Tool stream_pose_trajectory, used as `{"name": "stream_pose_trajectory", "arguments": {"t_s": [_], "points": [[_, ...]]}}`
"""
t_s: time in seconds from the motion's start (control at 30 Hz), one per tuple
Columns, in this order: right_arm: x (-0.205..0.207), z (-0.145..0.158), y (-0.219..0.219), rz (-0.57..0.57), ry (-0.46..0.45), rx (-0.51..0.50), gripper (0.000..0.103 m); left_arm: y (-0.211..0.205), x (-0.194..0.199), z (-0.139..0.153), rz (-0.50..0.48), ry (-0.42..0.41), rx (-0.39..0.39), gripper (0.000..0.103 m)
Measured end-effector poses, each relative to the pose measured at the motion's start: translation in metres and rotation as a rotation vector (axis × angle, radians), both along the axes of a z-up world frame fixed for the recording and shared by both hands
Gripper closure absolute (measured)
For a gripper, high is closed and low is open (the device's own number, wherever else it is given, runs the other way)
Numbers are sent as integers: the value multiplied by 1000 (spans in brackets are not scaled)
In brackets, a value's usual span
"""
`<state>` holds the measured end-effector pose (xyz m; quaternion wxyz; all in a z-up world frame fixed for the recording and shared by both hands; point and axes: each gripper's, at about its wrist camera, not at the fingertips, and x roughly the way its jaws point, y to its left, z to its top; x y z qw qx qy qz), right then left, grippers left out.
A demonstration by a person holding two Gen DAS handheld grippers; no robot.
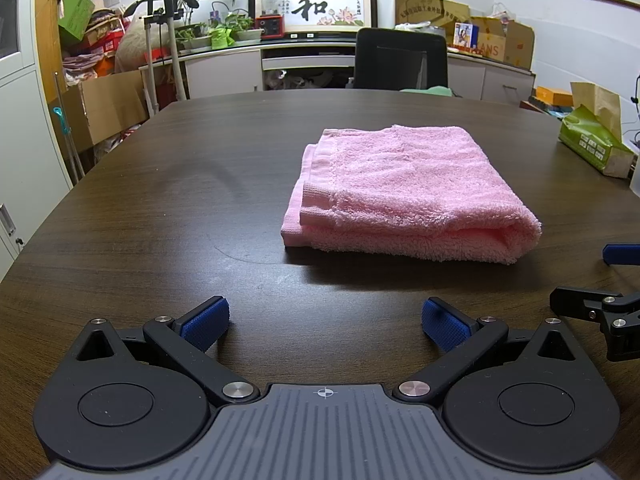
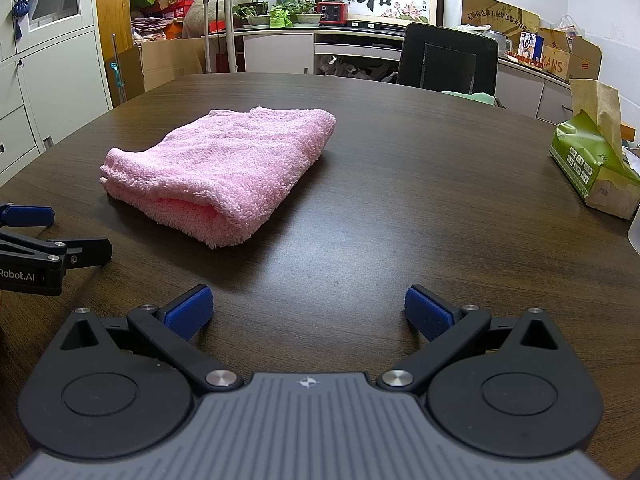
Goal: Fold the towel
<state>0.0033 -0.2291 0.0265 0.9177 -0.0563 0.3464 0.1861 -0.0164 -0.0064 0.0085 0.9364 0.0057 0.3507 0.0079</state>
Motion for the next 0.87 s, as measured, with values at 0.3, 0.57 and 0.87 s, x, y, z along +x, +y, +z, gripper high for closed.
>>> {"name": "stream_pose_trajectory", "arguments": {"t_s": [0.3,0.57,0.87], "points": [[0,0,0,0,0,0,0,0,0,0,-1,0,1,0],[0,0,0,0,0,0,0,-2,-2,0,3,0,4,0],[0,0,0,0,0,0,0,-2,-2,0,5,0,7,0]]}}
